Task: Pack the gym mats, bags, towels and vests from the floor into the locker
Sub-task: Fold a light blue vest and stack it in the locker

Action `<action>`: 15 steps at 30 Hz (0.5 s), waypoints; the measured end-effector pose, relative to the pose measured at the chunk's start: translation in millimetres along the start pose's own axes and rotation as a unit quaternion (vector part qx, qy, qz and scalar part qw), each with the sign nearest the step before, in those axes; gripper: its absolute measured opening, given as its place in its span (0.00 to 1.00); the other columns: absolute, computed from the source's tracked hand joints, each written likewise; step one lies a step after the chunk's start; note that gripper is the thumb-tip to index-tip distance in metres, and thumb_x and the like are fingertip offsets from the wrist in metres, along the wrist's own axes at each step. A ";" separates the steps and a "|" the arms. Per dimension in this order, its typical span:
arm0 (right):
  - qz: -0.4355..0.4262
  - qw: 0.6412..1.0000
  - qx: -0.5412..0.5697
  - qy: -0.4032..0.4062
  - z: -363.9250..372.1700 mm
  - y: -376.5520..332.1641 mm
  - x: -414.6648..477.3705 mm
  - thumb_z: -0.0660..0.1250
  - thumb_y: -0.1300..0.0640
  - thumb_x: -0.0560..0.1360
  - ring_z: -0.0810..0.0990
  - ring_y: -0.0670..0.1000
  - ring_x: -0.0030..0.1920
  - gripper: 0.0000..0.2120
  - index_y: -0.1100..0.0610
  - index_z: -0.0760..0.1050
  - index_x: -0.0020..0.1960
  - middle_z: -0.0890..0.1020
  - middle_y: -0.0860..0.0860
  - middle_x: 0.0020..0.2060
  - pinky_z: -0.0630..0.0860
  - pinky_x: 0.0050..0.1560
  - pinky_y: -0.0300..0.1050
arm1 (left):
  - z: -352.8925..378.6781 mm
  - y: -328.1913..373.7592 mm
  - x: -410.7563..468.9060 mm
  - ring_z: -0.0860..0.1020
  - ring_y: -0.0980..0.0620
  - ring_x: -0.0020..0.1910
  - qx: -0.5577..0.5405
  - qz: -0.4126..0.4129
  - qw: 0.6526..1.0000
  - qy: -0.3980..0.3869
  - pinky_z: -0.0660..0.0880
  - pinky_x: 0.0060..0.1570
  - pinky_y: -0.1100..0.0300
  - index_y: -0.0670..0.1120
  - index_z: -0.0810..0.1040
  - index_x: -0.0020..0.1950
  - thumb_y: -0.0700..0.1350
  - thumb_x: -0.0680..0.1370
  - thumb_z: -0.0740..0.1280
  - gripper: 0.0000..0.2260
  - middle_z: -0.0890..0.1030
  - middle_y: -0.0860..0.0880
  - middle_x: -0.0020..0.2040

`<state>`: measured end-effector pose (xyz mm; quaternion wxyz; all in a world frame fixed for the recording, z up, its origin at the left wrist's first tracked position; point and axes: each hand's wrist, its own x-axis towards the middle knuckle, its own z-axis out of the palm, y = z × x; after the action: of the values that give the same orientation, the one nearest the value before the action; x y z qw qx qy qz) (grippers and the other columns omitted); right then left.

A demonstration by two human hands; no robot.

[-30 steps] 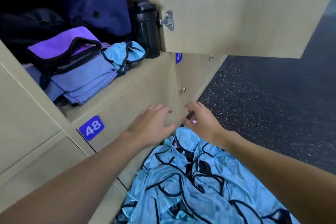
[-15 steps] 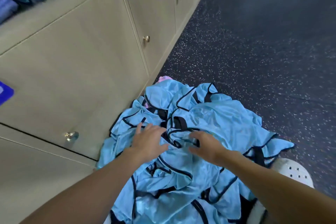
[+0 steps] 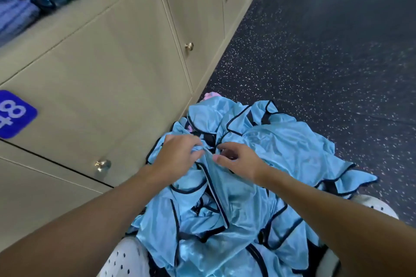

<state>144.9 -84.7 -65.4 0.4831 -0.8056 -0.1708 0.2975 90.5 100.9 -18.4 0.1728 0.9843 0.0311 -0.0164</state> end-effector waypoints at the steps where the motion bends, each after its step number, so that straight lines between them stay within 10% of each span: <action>1: -0.012 1.000 0.024 -0.016 2.5 -11.2 -0.3 0.72 0.47 0.75 0.76 0.46 0.36 0.17 0.52 0.77 0.61 0.80 0.49 0.39 0.72 0.38 0.37 | -13.5 1.8 0.9 0.79 0.48 0.48 -0.024 0.000 1.000 0.009 0.68 0.55 0.53 0.47 0.83 0.52 0.47 0.79 0.69 0.06 0.83 0.50 0.46; 3: -0.029 0.999 0.022 -0.033 2.9 -29.9 -1.5 0.72 0.54 0.76 0.71 0.47 0.30 0.03 0.51 0.78 0.47 0.76 0.47 0.30 0.69 0.34 0.41 | -42.1 6.3 1.3 0.79 0.47 0.45 -0.049 -0.003 0.998 0.026 0.69 0.47 0.56 0.45 0.84 0.51 0.45 0.78 0.70 0.05 0.83 0.49 0.45; 5: -0.041 0.998 0.001 -0.039 -2.6 -48.2 -4.9 0.70 0.58 0.78 0.67 0.45 0.26 0.11 0.54 0.74 0.37 0.71 0.45 0.26 0.66 0.30 0.39 | -71.9 11.5 -0.6 0.78 0.49 0.42 -0.056 0.003 0.997 0.047 0.66 0.41 0.58 0.45 0.84 0.50 0.44 0.78 0.71 0.04 0.82 0.51 0.41; 13: -0.148 0.988 -0.047 -0.007 -47.8 -135.2 -39.0 0.68 0.58 0.79 0.78 0.43 0.46 0.14 0.70 0.74 0.44 0.79 0.56 0.43 0.72 0.50 0.38 | -179.9 25.1 -29.9 0.76 0.56 0.38 -0.076 0.016 0.990 0.117 0.69 0.39 0.59 0.50 0.80 0.43 0.43 0.79 0.70 0.05 0.80 0.54 0.38; 15: -0.167 0.984 -0.057 0.004 -60.4 -167.3 -56.4 0.68 0.58 0.79 0.72 0.45 0.35 0.13 0.68 0.75 0.43 0.74 0.53 0.35 0.69 0.38 0.39 | -205.2 34.0 -40.5 0.75 0.60 0.35 -0.091 0.023 0.986 0.135 0.69 0.38 0.62 0.51 0.80 0.43 0.43 0.79 0.70 0.05 0.79 0.55 0.37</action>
<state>142.8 -77.9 121.0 0.4797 -0.7932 -0.3174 0.1997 56.8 136.8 187.7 0.2567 0.9580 0.0329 0.1235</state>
